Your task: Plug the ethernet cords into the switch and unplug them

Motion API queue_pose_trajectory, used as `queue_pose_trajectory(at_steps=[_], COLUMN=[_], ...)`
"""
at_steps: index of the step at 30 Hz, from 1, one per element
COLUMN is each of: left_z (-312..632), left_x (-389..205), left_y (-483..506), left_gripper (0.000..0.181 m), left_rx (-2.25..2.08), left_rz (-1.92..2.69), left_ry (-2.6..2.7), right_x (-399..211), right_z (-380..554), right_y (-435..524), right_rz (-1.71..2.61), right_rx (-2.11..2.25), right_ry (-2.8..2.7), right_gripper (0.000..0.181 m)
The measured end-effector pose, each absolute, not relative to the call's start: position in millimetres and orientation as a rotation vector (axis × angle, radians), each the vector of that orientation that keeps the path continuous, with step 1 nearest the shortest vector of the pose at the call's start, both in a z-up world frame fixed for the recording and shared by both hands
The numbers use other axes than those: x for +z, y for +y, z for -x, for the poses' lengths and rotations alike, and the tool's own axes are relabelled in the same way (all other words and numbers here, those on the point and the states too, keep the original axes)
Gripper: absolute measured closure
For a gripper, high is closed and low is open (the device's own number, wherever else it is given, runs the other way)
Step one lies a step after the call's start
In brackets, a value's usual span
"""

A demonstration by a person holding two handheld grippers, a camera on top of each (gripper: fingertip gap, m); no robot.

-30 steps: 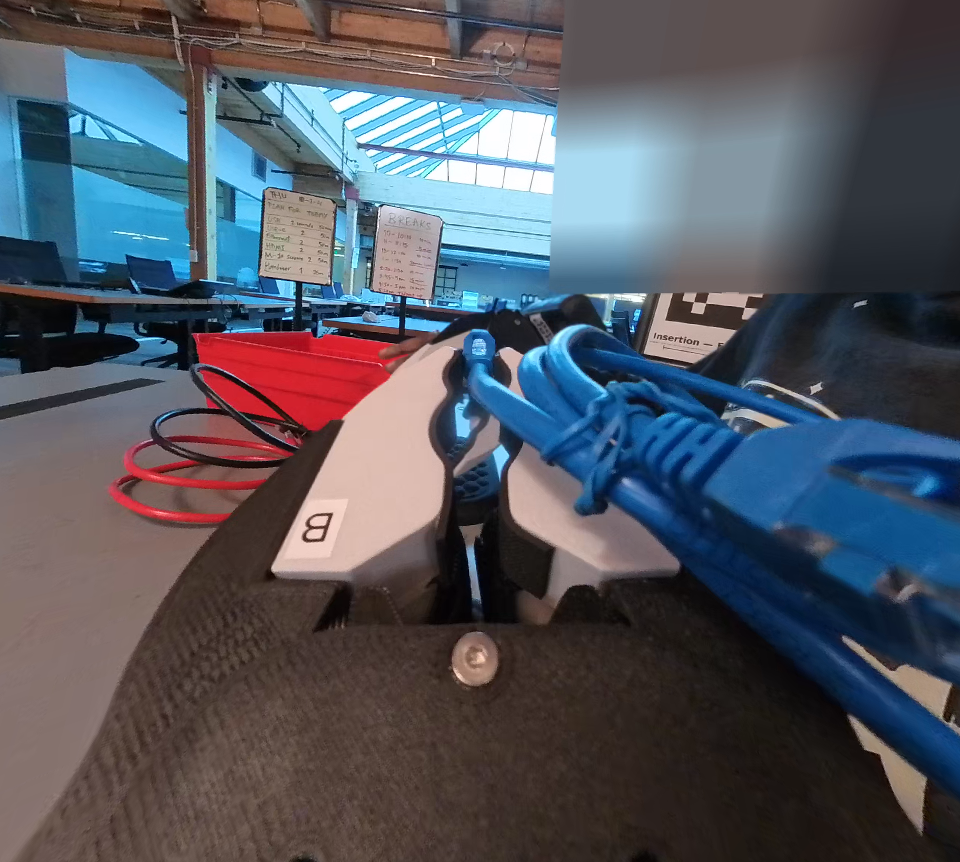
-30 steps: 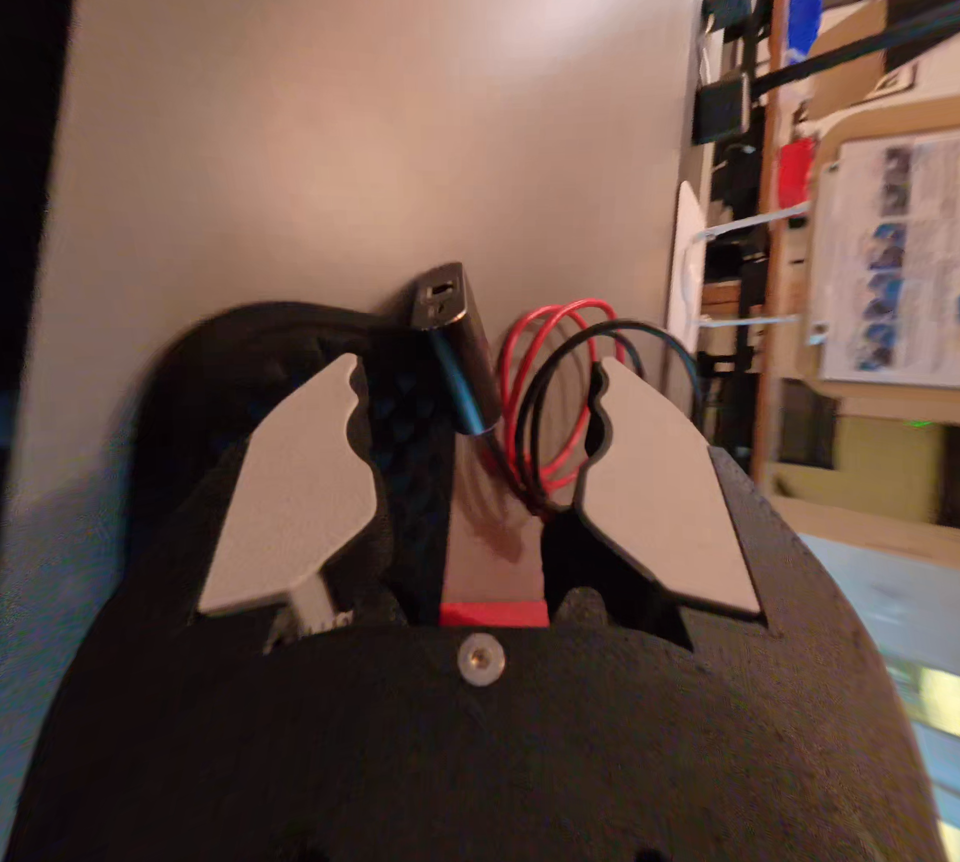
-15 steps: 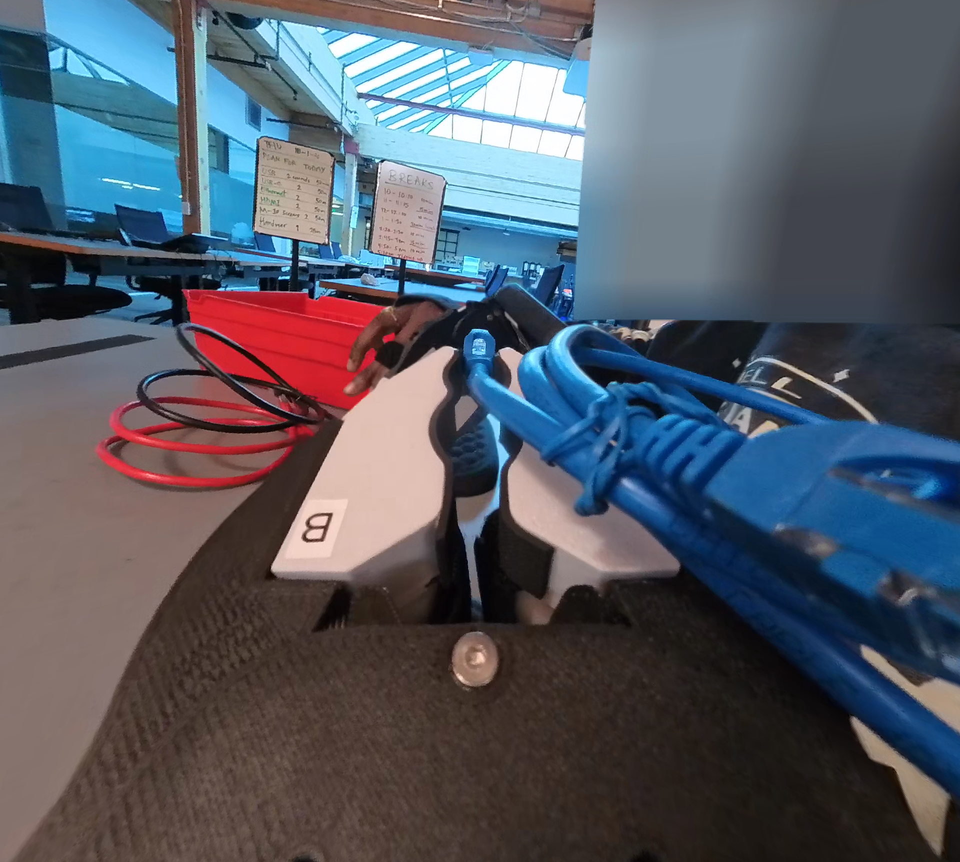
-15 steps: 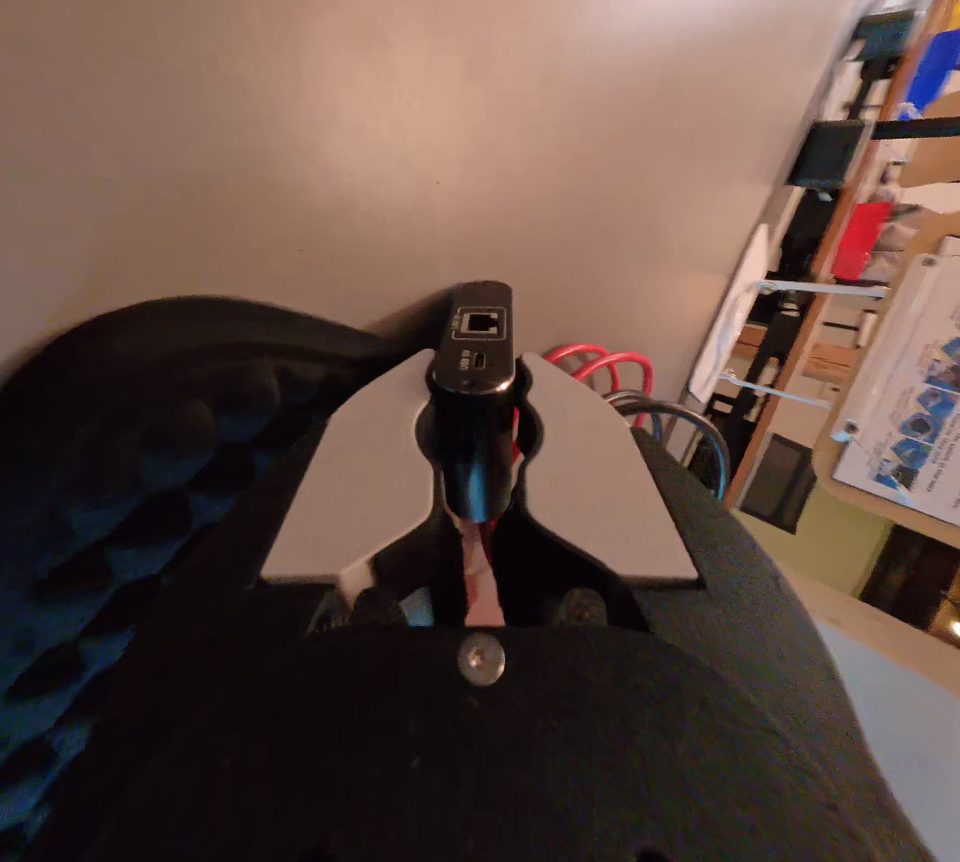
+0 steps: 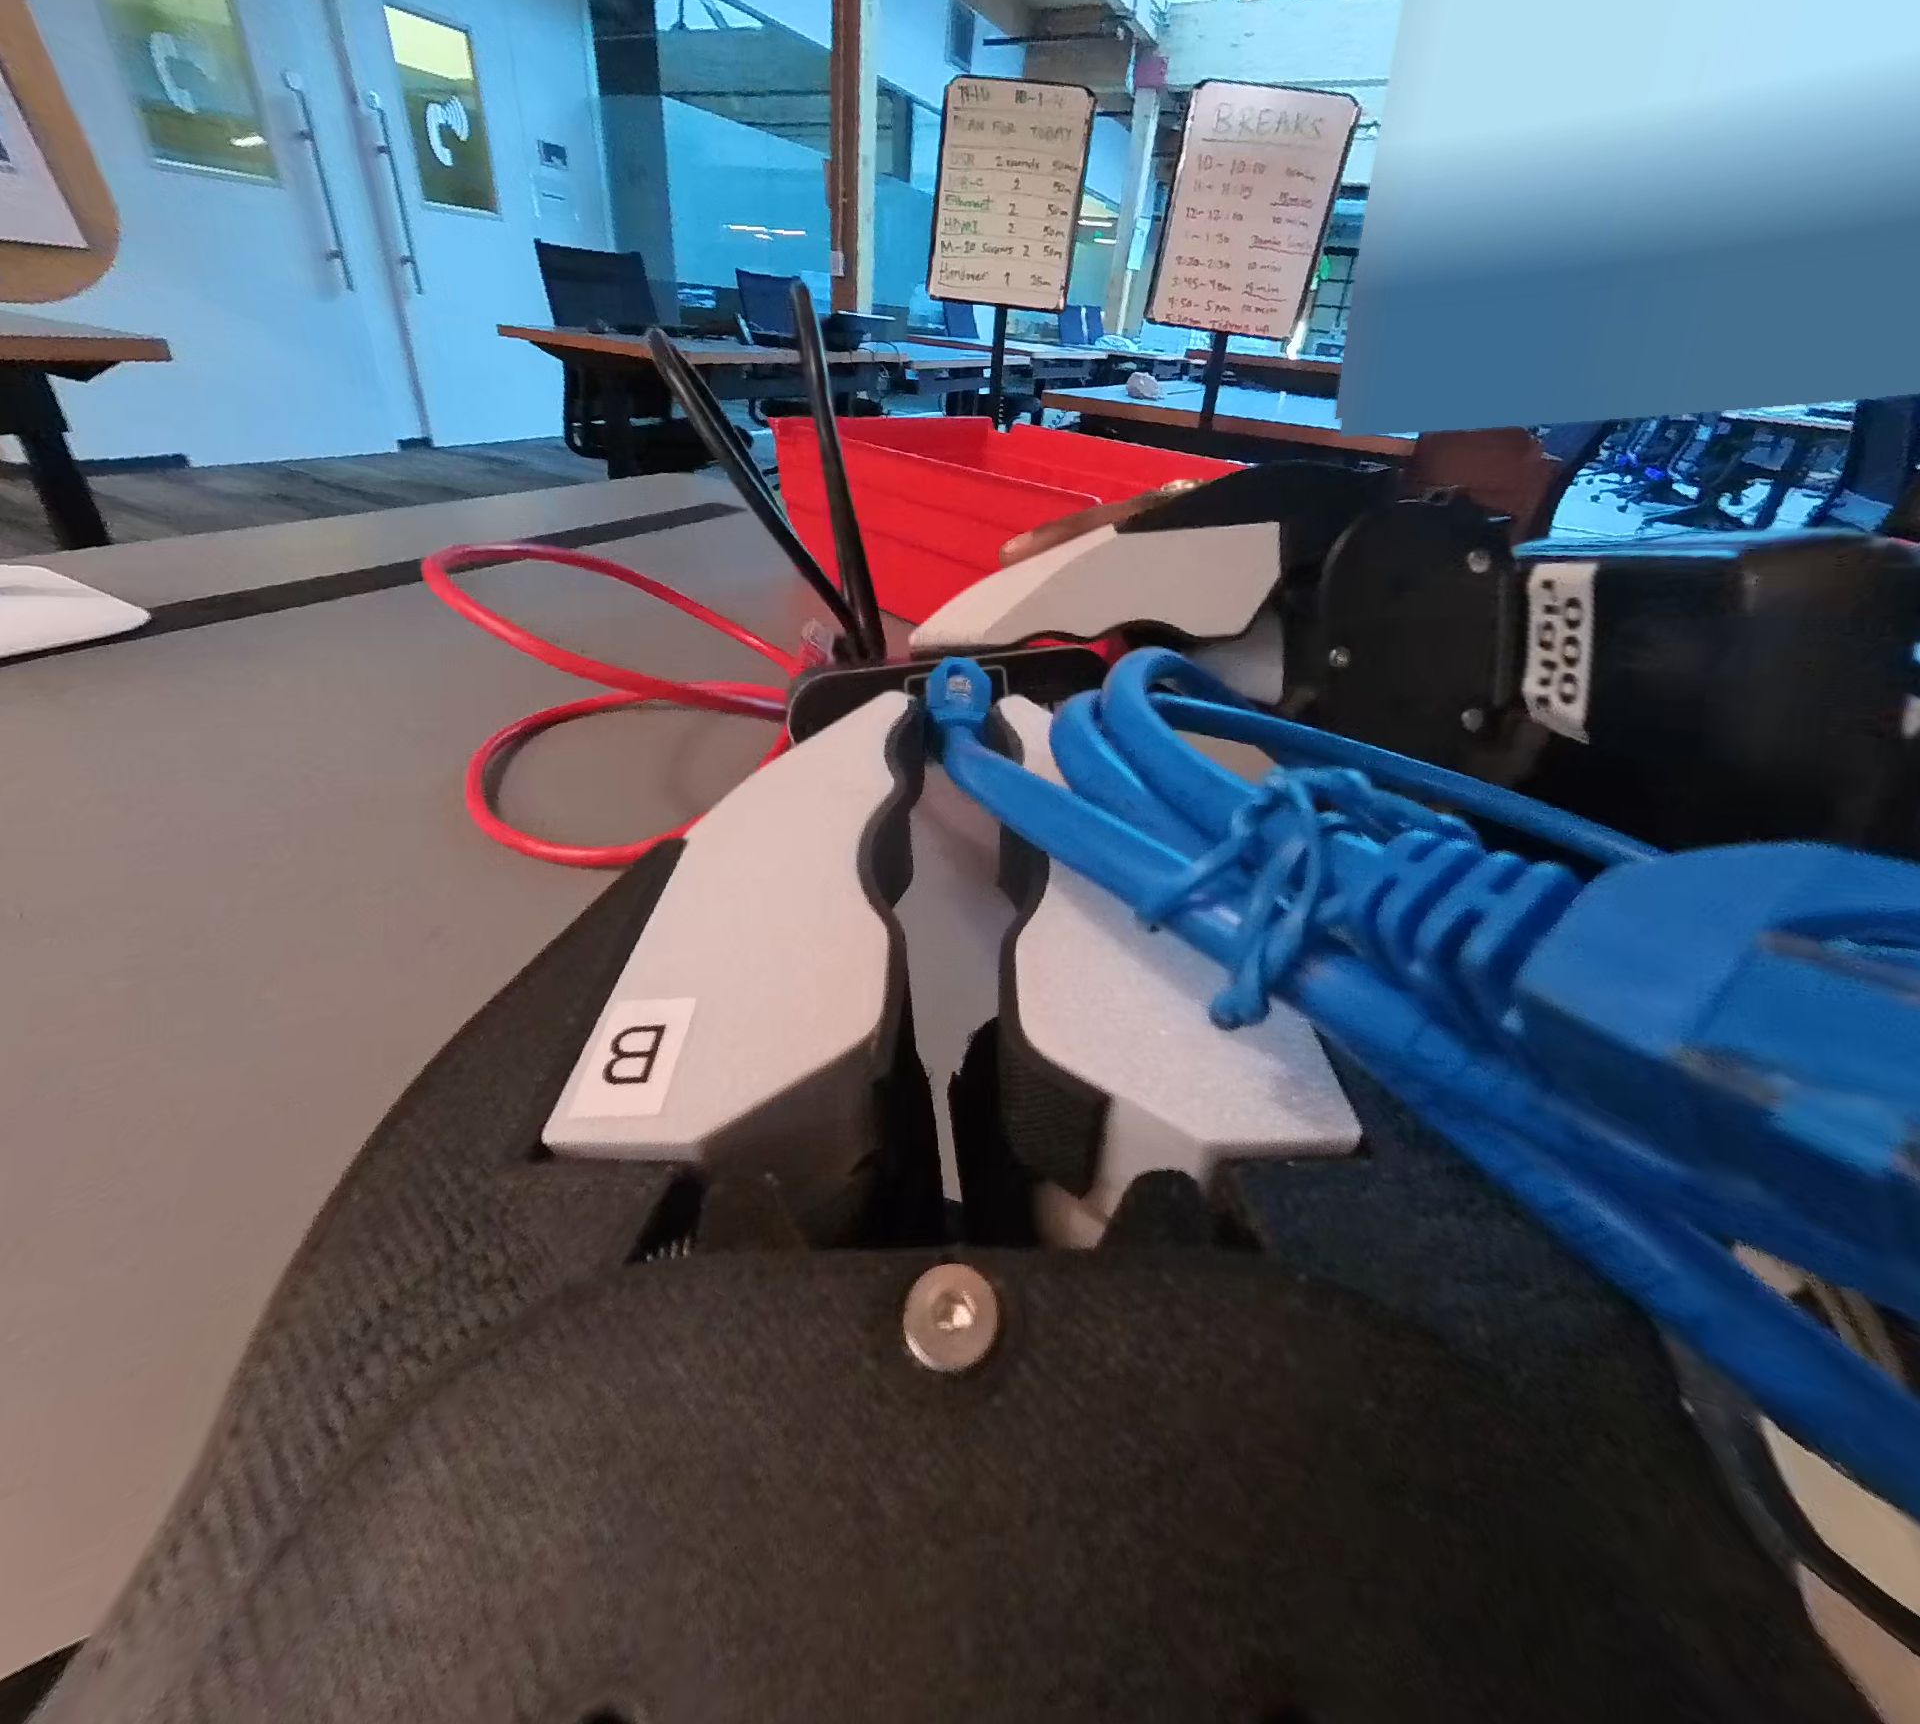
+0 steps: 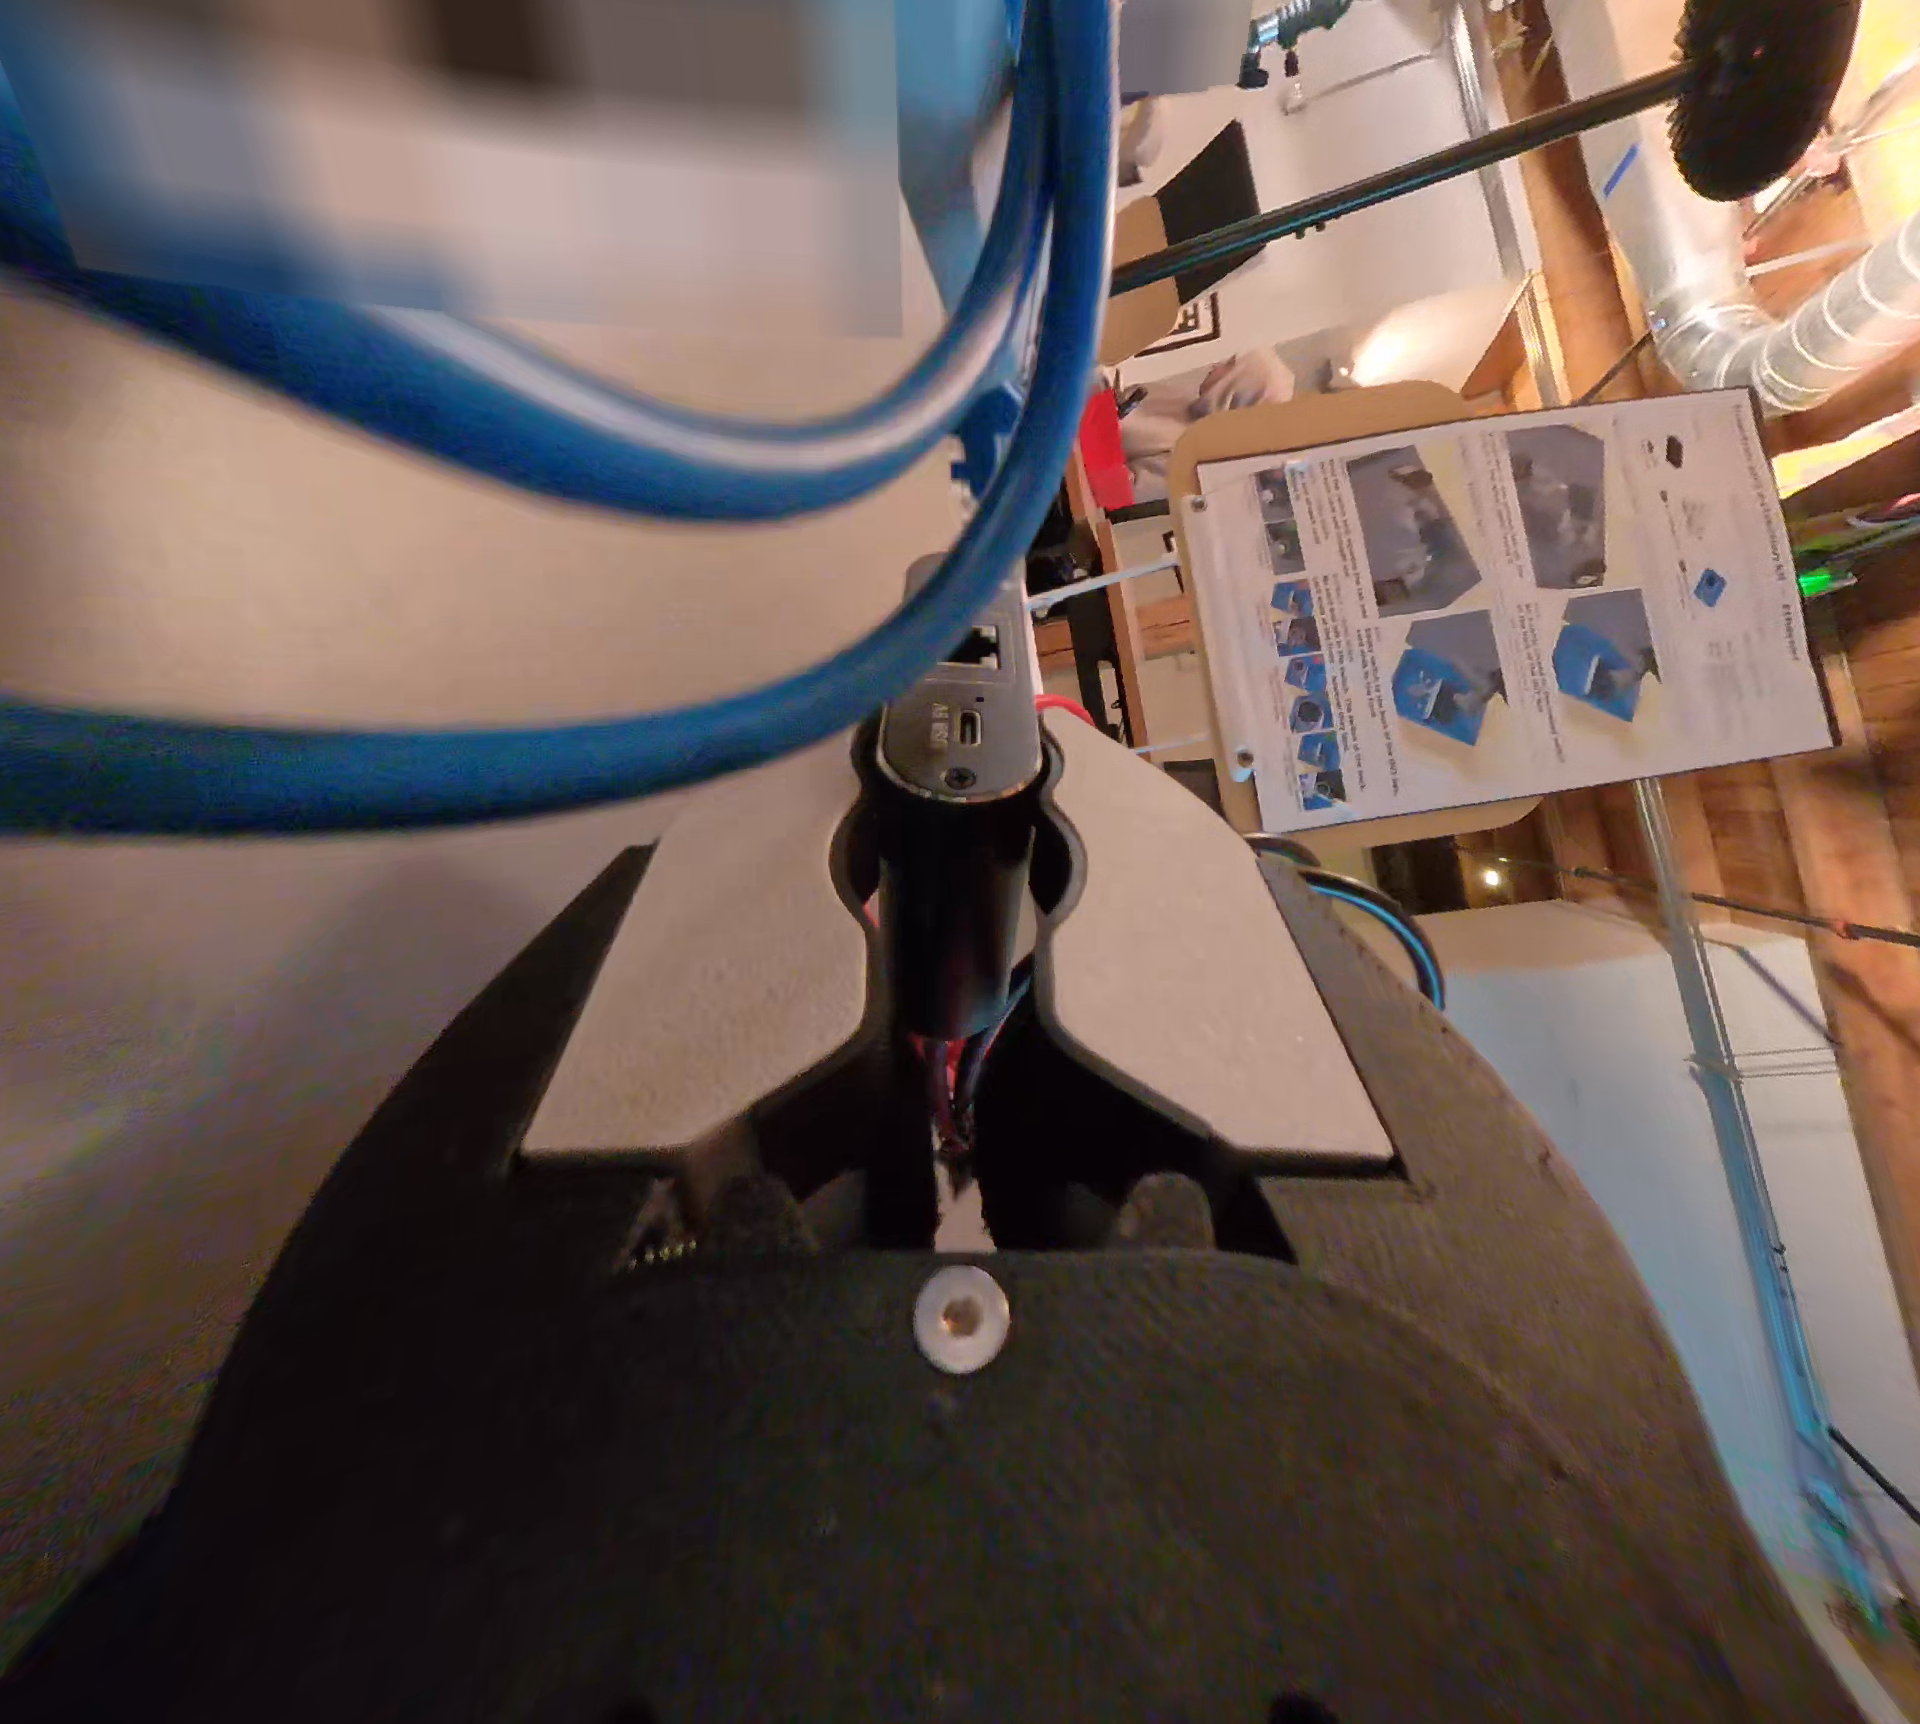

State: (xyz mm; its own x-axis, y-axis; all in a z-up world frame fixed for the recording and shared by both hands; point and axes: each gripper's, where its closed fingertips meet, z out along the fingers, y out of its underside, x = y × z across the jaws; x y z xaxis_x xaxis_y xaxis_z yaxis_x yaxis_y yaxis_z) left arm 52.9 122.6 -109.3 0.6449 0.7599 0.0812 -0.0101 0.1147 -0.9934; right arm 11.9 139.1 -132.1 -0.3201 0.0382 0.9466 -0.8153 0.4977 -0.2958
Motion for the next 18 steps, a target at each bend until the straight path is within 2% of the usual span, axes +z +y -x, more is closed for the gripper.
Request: queue_pose_trajectory(at_steps=[12, 18], left_z=[-51, -52], left_x=[-110, -111], left_y=[122, 125], left_gripper=[0.17, 0.171], left_rx=[0.708, 0.602], left_rz=[1.362, 1.345], left_ry=[-0.718, -0.742], right_x=[-124, -121], right_z=[-16, -25], right_y=[131, 131], right_rz=[-0.621, -0.695], right_rx=[1.007, 1.01], right_ry=[-1.621, -1.537], right_gripper=[0.158, 0.158])
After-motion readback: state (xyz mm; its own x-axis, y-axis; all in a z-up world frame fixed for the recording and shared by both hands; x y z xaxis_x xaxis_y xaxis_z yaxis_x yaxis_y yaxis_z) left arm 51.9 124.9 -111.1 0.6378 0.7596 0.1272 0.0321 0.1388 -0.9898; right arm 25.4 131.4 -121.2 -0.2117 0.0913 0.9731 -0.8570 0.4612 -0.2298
